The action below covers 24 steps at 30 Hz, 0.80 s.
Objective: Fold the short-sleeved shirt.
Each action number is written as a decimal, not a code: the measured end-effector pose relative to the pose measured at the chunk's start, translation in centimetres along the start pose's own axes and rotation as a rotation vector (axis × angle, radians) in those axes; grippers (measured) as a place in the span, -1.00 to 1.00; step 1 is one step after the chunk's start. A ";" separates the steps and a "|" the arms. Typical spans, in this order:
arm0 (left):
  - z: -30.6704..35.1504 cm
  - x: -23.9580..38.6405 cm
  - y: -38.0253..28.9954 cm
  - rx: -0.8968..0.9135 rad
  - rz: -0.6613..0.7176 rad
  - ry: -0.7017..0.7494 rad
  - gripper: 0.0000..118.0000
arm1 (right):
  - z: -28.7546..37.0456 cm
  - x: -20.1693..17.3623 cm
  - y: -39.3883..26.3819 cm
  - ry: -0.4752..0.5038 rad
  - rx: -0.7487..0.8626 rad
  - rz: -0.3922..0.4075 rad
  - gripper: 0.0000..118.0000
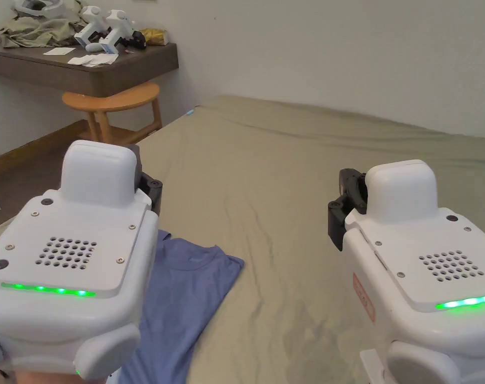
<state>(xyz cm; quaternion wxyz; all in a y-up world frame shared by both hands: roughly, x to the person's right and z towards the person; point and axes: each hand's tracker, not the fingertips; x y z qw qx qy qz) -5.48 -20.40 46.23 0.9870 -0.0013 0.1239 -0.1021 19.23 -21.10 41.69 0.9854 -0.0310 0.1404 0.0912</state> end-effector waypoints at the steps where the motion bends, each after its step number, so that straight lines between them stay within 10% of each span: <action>1: 0.2 -0.7 -0.3 -0.008 -0.007 0.009 -1.00 | -0.6 -1.1 0.0 0.019 -0.007 0.018 -0.98; 24: -5.1 -4.3 -6.7 -0.249 0.057 0.038 -1.00 | -2.7 -5.1 -0.1 0.120 -0.085 0.043 -0.98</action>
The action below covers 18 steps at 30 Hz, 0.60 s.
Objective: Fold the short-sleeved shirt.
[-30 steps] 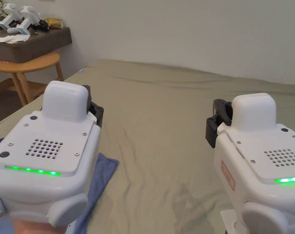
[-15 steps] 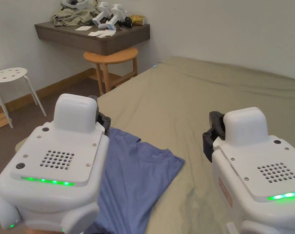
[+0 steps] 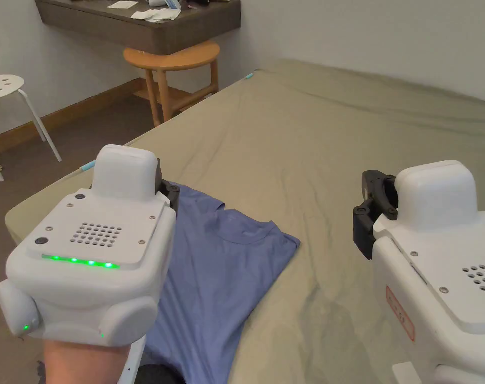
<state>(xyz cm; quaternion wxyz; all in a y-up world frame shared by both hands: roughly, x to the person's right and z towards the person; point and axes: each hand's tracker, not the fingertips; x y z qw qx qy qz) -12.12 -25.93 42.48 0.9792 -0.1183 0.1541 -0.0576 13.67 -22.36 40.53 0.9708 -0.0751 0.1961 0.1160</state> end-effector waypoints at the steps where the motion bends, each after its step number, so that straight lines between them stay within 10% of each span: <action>1: -1.5 0.0 -0.6 -0.065 0.005 -0.015 -1.00 | -0.3 0.0 -0.1 -0.001 -0.007 0.002 -0.98; 9: -16.0 0.2 -10.7 -0.463 0.095 -0.127 -1.00 | -2.8 2.3 -2.8 -0.028 -0.110 0.023 -0.98; 10: -17.5 0.4 -12.0 -0.523 0.080 -0.121 -0.85 | -3.2 2.7 -3.1 -0.042 -0.125 0.026 -0.98; 11: -18.9 0.7 -13.2 -0.566 0.061 -0.116 -0.11 | -3.5 3.1 -3.5 -0.052 -0.142 0.022 -0.98; 15: -24.6 0.8 -18.3 -0.706 0.057 -0.134 0.96 | -5.0 4.7 -5.2 -0.085 -0.197 -0.002 -0.98; 18: -26.0 1.1 -19.3 -0.709 0.032 -0.088 0.93 | -5.7 5.4 -6.2 -0.100 -0.233 0.000 -0.98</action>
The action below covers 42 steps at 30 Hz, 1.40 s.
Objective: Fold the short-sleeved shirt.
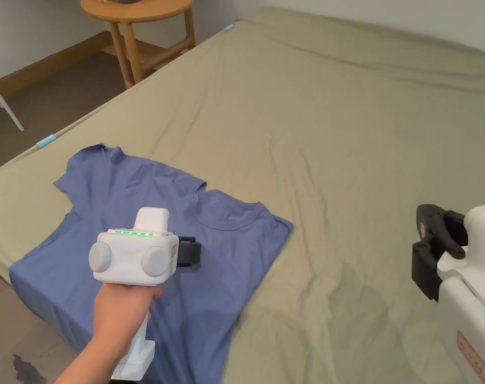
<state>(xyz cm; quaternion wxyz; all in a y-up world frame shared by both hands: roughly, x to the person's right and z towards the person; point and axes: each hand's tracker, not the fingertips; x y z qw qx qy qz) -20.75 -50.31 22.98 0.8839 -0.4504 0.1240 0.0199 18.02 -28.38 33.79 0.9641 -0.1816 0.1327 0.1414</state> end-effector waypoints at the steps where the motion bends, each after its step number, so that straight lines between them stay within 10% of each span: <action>1: -0.9 -0.1 0.1 -0.009 -0.003 -0.003 0.95 | -0.4 0.2 -0.2 -0.008 -0.014 -0.002 -0.98; 7: -2.8 0.3 0.6 -0.057 0.018 -0.030 0.87 | -1.8 0.7 -1.3 -0.014 -0.056 -0.021 -0.98; 9: -0.4 1.7 0.9 -0.007 -0.013 -0.082 0.25 | -2.1 0.8 -1.5 -0.012 -0.058 -0.024 -0.98; 11: 0.6 3.3 0.6 0.036 -0.091 -0.045 -1.00 | -2.3 0.7 -1.5 -0.010 -0.060 -0.029 -0.98; 32: 15.5 -1.4 2.5 0.548 0.219 -0.169 -1.00 | 6.3 1.9 0.6 -0.068 0.059 -0.067 -0.98; 42: 36.5 1.4 8.0 1.005 0.021 -0.291 -1.00 | 12.6 3.3 2.0 -0.153 0.158 -0.111 -0.98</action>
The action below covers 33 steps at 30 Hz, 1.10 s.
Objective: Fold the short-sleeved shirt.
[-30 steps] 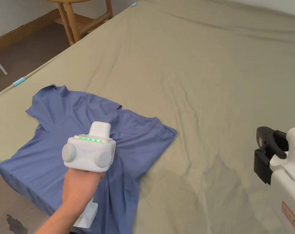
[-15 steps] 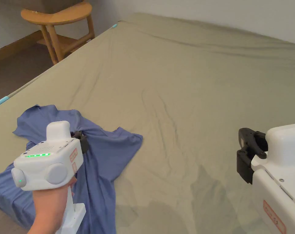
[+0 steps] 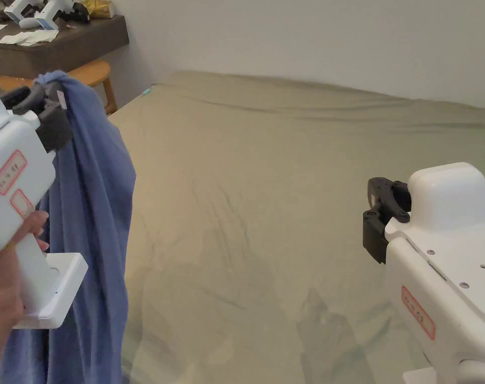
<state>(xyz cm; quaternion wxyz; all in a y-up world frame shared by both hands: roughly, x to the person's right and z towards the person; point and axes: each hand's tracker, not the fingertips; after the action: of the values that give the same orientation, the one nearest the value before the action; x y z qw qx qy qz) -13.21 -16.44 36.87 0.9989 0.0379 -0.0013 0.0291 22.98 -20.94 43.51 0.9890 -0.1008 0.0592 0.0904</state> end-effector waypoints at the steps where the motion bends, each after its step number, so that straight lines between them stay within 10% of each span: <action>1: 0.1 0.8 2.0 0.030 -0.007 -0.046 -1.00 | 0.5 0.4 0.2 -0.031 0.003 -0.015 -0.98; 10: 0.0 11.8 13.0 0.195 -0.211 -0.310 -1.00 | 5.0 6.3 0.3 -0.182 0.083 -0.052 -0.98; 18: -4.3 21.9 9.8 0.107 -0.249 -0.542 -1.00 | 8.7 12.0 -1.3 -0.353 0.067 -0.058 -0.98; 33: -15.9 45.3 -28.2 -0.731 -0.525 -0.792 -1.00 | 8.5 20.8 -9.7 -0.566 -0.189 -0.132 -0.98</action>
<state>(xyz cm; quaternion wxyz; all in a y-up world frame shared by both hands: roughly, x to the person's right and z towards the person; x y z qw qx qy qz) 33.65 -40.65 19.08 0.8444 -0.3012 -0.3740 -0.2375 46.02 -25.01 50.79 0.9561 -0.1670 -0.2342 0.0554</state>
